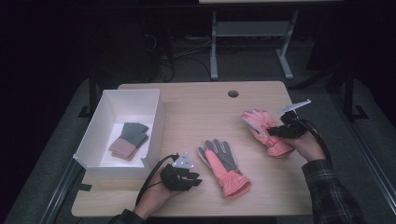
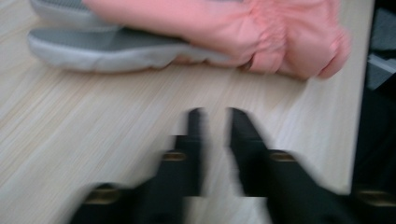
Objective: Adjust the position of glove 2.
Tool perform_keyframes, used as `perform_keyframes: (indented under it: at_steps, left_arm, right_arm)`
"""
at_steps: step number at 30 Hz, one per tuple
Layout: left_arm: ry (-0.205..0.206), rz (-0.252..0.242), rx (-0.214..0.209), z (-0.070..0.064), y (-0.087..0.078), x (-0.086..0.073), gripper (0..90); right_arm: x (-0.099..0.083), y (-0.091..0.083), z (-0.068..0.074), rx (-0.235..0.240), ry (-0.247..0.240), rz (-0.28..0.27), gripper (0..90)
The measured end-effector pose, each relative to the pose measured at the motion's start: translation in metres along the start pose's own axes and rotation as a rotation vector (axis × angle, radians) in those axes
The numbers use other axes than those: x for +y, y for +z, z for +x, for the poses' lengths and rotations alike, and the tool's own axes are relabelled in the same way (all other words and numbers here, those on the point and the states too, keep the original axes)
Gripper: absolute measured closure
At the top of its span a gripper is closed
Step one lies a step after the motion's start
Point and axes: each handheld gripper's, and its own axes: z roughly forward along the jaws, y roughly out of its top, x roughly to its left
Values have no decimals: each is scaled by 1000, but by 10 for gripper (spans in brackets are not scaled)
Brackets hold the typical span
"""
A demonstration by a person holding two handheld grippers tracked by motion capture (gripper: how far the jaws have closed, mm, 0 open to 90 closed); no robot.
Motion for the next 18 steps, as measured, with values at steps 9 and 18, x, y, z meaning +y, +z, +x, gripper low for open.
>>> perform_keyframes:
  at_steps: [9, 18]
  left_arm:
    - [47, 26, -98, -19, 29, 21, 899]
    - [92, 47, -129, -28, 54, 38, 899]
  right_arm:
    - [1, -10, 4, 6, 0, -30, 883]
    - [2, -11, 5, 15, -2, -35, 883]
